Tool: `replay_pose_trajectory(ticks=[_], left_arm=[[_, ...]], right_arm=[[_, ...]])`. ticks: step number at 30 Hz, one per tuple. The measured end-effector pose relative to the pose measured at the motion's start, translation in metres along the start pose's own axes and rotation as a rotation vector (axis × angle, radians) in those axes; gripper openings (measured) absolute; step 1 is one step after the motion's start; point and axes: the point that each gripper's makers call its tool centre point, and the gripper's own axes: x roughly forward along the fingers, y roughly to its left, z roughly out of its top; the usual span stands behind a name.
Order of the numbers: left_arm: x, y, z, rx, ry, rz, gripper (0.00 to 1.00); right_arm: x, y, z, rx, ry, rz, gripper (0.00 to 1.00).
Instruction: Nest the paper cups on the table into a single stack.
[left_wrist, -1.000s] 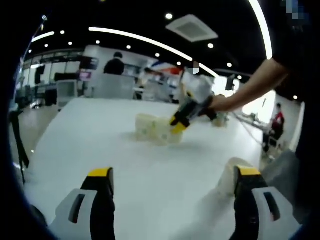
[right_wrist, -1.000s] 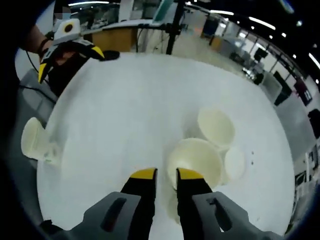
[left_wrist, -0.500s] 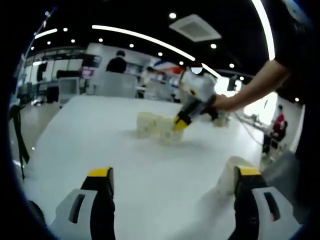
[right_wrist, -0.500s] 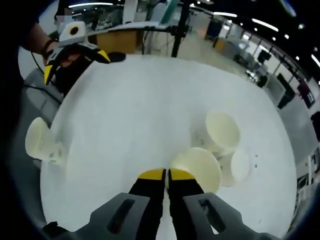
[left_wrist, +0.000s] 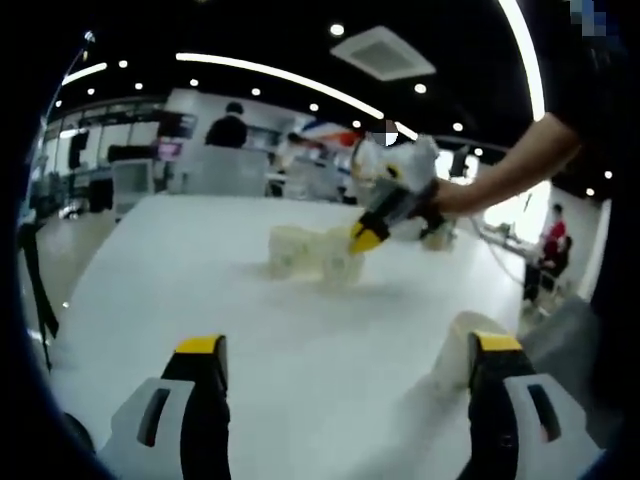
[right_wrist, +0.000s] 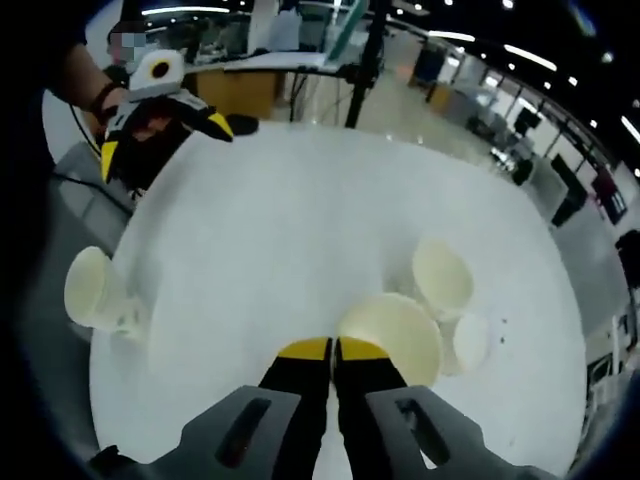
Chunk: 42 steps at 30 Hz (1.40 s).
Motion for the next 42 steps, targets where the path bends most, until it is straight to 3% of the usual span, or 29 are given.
replay_pose_trajectory(ticks=[9, 18, 33, 42], left_arm=[[0.005, -0.001, 0.013, 0.030, -0.009, -0.013, 0.99], [0.007, -0.005, 0.022, 0.061, -0.012, -0.035, 0.99], [0.010, -0.004, 0.027, 0.096, 0.001, -0.062, 0.98], [0.013, -0.005, 0.027, 0.093, -0.001, -0.081, 0.98]], right_arm=[[-0.035, 0.011, 0.018, 0.022, -0.067, -0.033, 0.00], [-0.079, 0.031, 0.043, -0.016, -0.138, -0.088, 0.00], [-0.127, 0.034, 0.058, 0.012, -0.196, -0.175, 0.00], [-0.152, 0.054, 0.071, 0.031, -0.238, -0.190, 0.00]])
